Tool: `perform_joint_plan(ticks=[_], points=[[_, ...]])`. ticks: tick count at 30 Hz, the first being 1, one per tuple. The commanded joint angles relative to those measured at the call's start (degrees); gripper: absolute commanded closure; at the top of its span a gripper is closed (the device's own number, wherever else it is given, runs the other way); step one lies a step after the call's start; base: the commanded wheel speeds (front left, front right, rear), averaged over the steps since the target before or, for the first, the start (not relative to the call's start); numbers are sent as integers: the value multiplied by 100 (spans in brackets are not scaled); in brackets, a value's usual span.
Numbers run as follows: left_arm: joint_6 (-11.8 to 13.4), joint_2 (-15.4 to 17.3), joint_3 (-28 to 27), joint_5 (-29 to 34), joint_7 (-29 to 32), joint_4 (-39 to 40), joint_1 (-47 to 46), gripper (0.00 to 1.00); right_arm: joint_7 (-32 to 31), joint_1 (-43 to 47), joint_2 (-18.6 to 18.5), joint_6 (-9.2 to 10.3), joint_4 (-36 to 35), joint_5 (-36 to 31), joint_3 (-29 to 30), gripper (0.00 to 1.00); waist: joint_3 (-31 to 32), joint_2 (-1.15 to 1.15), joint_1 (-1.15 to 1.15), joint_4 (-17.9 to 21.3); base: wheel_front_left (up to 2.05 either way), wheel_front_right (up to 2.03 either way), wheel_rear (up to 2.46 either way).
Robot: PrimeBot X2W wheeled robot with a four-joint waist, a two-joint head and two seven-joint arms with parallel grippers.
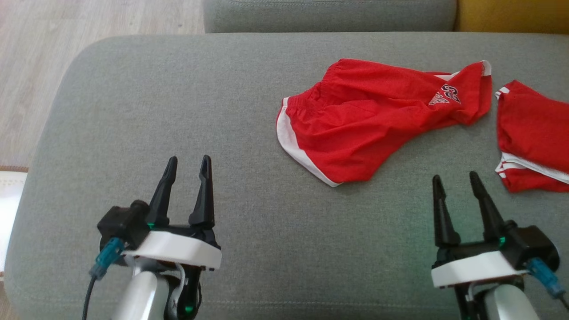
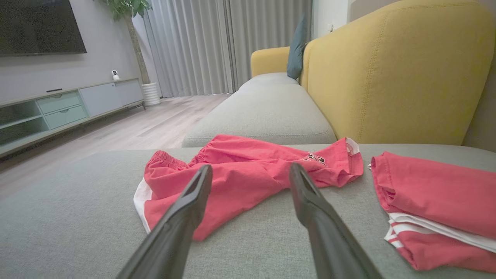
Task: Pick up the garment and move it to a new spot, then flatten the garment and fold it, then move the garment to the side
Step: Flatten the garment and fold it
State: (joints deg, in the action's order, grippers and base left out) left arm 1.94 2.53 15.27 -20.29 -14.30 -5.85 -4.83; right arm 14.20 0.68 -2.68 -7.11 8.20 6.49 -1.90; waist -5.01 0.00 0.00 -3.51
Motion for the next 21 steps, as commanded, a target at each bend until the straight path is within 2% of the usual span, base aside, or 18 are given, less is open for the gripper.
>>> perform_joint_plan(ticks=[1,6,11,21], points=[[-24,34,-212,22,-70,208,-180,0,59,-187,-21,-37,-147,-25,-185,0,-9,0,0,-10,0,0,0],[-45,34,-145,20,-70,196,-306,0,-254,-343,-56,-37,189,-531,-536,0,-202,0,0,-186,0,0,0],[-36,34,-63,-24,-70,170,-407,0,-671,-683,-413,-37,659,-831,-994,0,-446,0,0,-423,0,0,0],[-32,34,71,-127,-70,93,-626,0,-982,-1594,-964,-37,1640,-1193,-1270,0,-876,0,0,-881,0,0,0]])
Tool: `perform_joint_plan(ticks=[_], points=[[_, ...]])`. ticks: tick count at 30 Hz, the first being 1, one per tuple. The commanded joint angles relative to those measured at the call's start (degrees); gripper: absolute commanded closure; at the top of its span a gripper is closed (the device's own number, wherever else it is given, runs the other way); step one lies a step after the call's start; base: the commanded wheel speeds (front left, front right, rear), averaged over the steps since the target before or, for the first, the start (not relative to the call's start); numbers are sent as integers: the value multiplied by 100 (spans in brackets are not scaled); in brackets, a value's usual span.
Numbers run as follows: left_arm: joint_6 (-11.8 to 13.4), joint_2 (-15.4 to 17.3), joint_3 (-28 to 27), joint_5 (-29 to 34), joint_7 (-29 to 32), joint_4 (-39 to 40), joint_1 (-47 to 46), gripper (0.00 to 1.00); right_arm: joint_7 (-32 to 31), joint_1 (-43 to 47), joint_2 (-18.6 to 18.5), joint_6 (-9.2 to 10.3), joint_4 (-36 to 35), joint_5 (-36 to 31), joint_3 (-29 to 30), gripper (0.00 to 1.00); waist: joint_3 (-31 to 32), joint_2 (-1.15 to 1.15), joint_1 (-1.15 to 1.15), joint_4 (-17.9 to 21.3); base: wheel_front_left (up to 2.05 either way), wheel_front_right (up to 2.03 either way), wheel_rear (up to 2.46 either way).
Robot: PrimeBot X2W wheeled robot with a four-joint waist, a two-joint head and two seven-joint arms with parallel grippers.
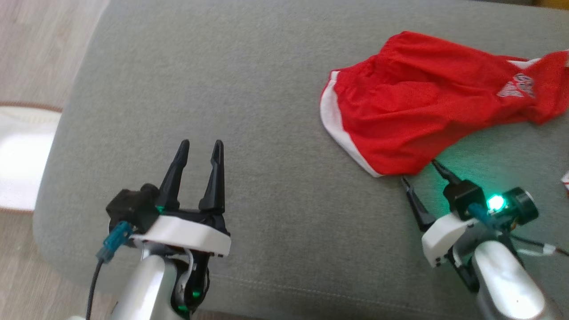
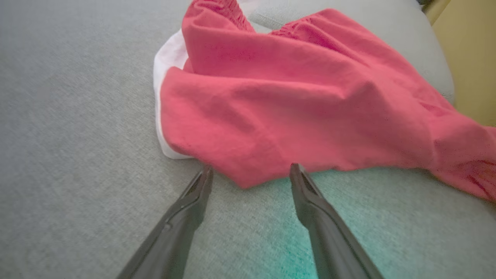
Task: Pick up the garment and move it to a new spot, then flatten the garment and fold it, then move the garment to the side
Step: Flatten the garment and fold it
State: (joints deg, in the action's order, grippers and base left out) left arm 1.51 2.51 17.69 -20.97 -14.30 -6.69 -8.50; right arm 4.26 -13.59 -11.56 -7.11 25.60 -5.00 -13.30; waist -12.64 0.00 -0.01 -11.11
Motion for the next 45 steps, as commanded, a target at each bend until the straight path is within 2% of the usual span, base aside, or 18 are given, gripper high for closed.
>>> perform_joint_plan(ticks=[1,5,6,7,13,21,24,28,33,36,41,45], points=[[17,37,-159,-70,-70,175,-280,0,19,-246,-104,-37,-12,-53,-146,0,-141,0,1,-157,0,0,0],[41,37,-142,-101,-70,164,-319,0,52,-518,-153,-37,332,-79,-202,0,-196,0,1,-245,0,0,0],[44,37,-136,-105,-70,163,-321,0,65,-572,-157,-37,418,-80,-194,54,-197,0,1,-257,0,0,0],[46,37,-135,-107,-70,159,-319,0,85,-618,-152,-37,493,-82,-155,100,-191,0,1,-263,0,0,0],[61,37,-231,-47,-70,113,-269,0,262,-685,-23,-37,685,-153,204,100,-6,0,1,-100,0,0,0],[34,37,-277,-19,-70,100,-130,0,235,-449,-131,-37,265,-273,298,100,434,0,1,293,0,0,0],[47,37,-254,-43,-70,108,-46,0,13,-279,-407,-37,-90,-265,171,100,625,0,1,411,0,0,0],[66,37,-207,-70,-70,98,85,0,-478,-3,-966,-37,-784,-198,9,100,844,0,1,460,0,0,0],[74,37,-151,-108,-70,138,150,0,-1290,288,-1757,-37,-1842,-22,-80,100,887,0,1,351,0,0,0],[78,37,-115,-134,-70,167,147,0,-1690,270,-2109,-37,-2274,101,-182,100,802,0,1,234,0,0,0],[51,37,-20,-136,-70,157,21,0,-2053,-343,-2514,-37,-2320,242,-781,100,490,0,1,5,0,0,0],[20,37,72,-161,-70,133,-177,0,-2085,-1244,-2715,-37,-1787,370,-1603,100,184,0,1,-218,0,0,0]])
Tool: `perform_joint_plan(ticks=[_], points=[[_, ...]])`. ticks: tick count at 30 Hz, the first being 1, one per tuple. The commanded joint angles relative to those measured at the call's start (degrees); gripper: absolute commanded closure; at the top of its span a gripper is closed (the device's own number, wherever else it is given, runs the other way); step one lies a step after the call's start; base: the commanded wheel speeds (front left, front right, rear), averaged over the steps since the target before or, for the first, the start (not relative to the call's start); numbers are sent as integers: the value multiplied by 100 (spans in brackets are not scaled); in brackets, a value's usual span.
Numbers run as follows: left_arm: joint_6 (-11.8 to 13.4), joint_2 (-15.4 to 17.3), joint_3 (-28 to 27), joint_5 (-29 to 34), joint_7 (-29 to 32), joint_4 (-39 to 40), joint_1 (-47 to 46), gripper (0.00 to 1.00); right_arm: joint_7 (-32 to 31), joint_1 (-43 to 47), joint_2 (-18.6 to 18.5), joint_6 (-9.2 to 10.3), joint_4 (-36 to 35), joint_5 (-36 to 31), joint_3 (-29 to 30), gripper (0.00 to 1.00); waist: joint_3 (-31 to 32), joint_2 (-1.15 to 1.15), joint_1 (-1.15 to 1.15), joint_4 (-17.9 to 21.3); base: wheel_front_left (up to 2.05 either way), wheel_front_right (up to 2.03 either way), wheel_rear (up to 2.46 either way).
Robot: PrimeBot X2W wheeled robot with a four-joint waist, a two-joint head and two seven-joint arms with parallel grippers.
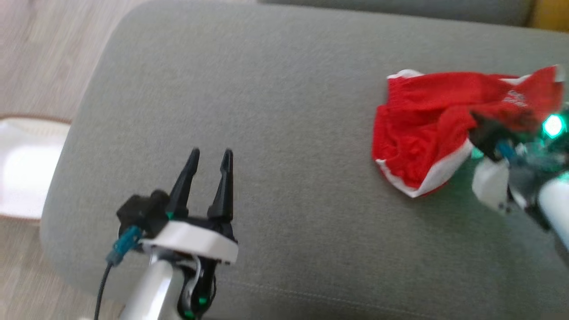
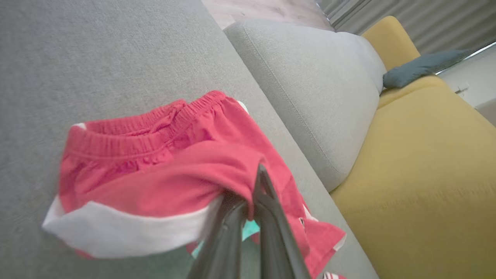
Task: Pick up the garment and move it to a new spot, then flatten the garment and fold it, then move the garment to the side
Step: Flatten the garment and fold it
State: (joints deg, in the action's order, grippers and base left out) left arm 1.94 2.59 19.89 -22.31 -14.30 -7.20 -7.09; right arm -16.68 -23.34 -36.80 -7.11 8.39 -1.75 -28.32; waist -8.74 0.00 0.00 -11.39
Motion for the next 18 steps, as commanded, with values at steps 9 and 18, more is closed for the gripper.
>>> perform_joint_plan(ticks=[9,18], points=[[12,29,77,-151,-70,175,-640,0,381,-2037,-138,-37,1874,481,-1572,100,-739,0,0,-647,0,0,0],[57,29,-28,-99,-70,164,-719,0,1060,-2557,422,-37,3117,1165,-2063,0,-750,0,0,-421,0,0,0]])
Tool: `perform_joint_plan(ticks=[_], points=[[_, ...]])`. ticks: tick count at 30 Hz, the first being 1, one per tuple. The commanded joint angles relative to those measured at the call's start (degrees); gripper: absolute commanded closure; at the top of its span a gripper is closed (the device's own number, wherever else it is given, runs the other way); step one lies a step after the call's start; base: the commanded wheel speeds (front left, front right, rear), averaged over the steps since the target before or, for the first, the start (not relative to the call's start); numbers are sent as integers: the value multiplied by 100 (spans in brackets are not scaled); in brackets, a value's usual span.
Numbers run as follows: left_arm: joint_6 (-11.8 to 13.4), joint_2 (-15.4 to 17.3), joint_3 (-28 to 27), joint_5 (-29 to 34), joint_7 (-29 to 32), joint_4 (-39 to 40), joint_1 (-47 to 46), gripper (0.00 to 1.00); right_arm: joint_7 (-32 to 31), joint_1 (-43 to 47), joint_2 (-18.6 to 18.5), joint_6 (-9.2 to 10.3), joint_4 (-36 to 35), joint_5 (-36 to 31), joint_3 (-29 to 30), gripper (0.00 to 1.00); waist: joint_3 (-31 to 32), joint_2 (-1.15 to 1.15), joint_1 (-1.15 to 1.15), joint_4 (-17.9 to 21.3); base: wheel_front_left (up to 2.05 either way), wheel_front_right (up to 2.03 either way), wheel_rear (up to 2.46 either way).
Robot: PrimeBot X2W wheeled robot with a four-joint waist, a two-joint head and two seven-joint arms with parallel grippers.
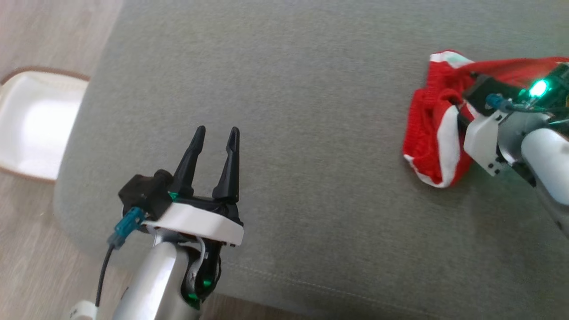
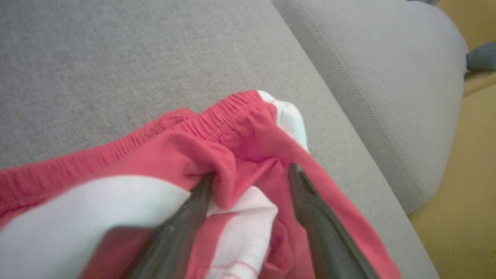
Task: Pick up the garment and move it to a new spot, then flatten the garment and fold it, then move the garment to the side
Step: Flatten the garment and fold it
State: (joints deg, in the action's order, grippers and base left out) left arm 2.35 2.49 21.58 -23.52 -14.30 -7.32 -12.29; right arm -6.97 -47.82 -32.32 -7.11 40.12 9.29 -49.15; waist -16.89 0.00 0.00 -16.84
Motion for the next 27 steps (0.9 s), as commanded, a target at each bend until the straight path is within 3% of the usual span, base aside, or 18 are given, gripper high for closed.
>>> perform_joint_plan(ticks=[1,7,14,21,27], points=[[16,39,-197,22,-70,176,-200,0,88,-110,-27,-37,-56,61,20,0,65,0,0,125,0,0,0],[-14,39,-382,119,-70,176,-190,0,536,-116,196,-37,66,391,270,0,318,0,0,616,0,0,0],[-52,39,-576,208,-70,194,-66,0,694,224,155,-37,-267,647,767,0,730,0,0,1189,0,0,0],[-41,39,-650,219,-70,329,39,0,1007,1180,526,-37,-900,1078,2091,0,949,0,0,1568,0,0,0],[-48,39,-598,243,-70,381,29,0,1371,2361,1281,-37,-1590,1012,3303,0,940,0,0,1828,0,0,0]])
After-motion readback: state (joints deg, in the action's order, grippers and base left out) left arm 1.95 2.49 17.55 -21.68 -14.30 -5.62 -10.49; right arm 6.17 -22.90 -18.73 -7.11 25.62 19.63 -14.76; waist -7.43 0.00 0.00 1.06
